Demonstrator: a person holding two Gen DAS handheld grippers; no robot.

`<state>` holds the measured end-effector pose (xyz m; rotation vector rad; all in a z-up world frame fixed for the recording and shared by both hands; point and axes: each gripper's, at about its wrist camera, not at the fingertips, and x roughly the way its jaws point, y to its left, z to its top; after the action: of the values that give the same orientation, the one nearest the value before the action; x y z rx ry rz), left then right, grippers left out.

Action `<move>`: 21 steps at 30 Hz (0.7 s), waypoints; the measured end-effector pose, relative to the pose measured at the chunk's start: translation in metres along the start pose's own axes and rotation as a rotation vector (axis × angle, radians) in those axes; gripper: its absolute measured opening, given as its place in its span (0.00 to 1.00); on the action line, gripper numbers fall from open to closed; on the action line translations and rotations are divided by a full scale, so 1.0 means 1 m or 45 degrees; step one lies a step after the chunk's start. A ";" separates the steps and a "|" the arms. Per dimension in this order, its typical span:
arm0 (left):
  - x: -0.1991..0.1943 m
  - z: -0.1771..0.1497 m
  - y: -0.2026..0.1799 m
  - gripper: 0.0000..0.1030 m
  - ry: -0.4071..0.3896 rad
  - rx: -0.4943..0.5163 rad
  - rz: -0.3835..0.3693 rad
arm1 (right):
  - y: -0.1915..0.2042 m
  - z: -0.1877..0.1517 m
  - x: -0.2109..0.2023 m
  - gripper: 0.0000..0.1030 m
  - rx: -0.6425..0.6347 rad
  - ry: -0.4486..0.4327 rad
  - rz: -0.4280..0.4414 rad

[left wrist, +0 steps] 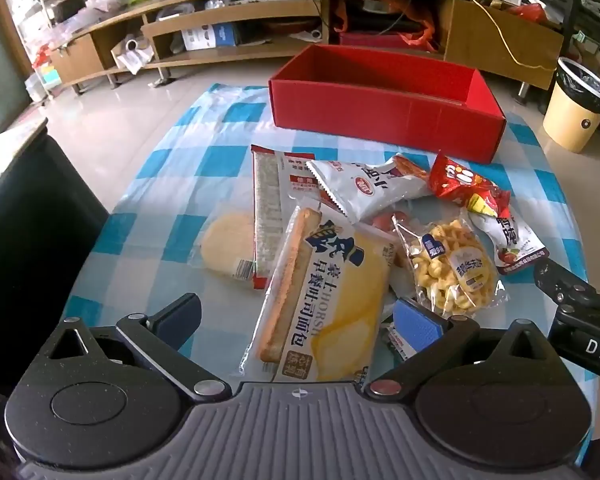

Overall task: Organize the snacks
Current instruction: 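Move both grippers toward the snack pile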

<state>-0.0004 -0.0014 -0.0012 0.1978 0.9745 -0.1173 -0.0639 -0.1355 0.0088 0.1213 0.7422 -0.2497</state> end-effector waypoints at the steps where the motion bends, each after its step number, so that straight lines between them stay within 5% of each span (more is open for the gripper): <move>1: 0.000 0.000 -0.001 1.00 0.007 0.003 -0.005 | 0.000 0.000 0.000 0.98 0.007 0.002 0.006; 21: 0.009 -0.002 0.002 1.00 0.031 0.001 0.005 | 0.008 0.000 0.011 0.98 -0.052 0.040 0.001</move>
<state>0.0038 0.0013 -0.0095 0.2023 0.9982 -0.1117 -0.0540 -0.1302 0.0017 0.0871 0.7783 -0.2324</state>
